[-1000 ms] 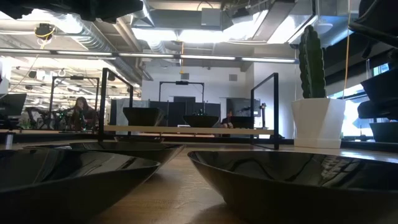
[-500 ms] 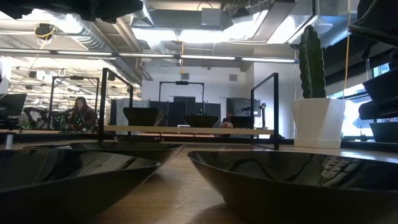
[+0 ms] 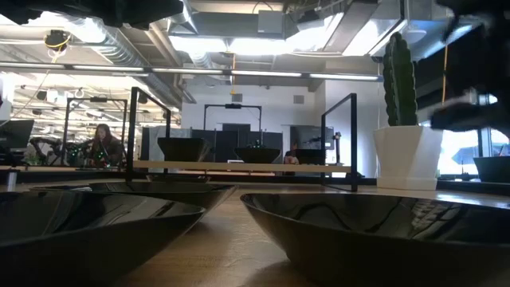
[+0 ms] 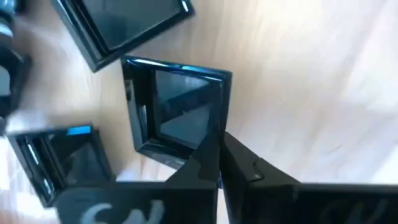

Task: Pick & Place Mini shaped plates
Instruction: Stack the square plate on the top of the square plate on the shelf

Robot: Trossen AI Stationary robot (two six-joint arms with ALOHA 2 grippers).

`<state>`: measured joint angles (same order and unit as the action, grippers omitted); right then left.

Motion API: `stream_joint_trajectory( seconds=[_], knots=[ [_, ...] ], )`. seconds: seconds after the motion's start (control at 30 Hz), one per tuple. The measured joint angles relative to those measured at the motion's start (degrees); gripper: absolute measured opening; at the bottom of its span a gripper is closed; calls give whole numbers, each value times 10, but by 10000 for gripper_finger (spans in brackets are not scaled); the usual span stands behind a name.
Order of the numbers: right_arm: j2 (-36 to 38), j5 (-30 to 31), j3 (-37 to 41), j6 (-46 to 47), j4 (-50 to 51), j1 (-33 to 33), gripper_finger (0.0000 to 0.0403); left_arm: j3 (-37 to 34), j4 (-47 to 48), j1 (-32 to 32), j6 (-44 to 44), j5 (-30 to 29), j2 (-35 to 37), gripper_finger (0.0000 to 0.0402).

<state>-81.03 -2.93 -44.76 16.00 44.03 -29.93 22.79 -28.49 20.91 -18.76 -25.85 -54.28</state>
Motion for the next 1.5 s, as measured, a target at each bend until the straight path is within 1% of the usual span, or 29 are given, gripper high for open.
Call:
stream_joint_trajectory(
  seconds=[0.17, 0.37, 0.53, 0.67, 0.8, 0.87, 0.97, 1.1, 1.17, 1.27, 1.4, 1.5],
  knots=[
    [0, 52, -66, -47, 27, 21, 11, 0, 0, 0, 0, 0, 0, 4],
    [0, 136, -143, -69, 79, 56, 6, 0, 0, 0, 0, 0, 0, 4],
    [0, 183, -200, -98, 81, 92, 5, 0, 0, 0, 0, 0, 0, 4],
    [0, 231, -248, -140, 81, 134, 6, 0, 0, 0, 0, 0, 0, 4],
    [-4, 271, -311, -183, 81, 199, 6, 0, 0, 0, 0, 0, 0, 4],
    [-14, 272, -351, -193, 83, 242, 7, 0, 0, 0, -1, 0, 0, 4],
    [-42, 259, -424, -249, 109, 306, 7, 0, 0, 0, -17, 0, 0, 4],
    [-112, 253, -549, -335, 169, 393, 7, 0, 0, 0, -25, 0, 0, 4],
    [-155, 229, -615, -356, 217, 434, 7, 0, 0, 0, -24, 0, 0, 4],
    [-223, 169, -692, -382, 290, 488, 7, 0, 1, 0, -25, 0, 0, 4],
    [-297, 107, -744, -415, 374, 530, 7, 0, 10, 0, -26, 0, 0, 4],
    [-328, 90, -754, -430, 413, 545, 7, 0, 21, 0, -26, 0, 0, 4]
  ],
)
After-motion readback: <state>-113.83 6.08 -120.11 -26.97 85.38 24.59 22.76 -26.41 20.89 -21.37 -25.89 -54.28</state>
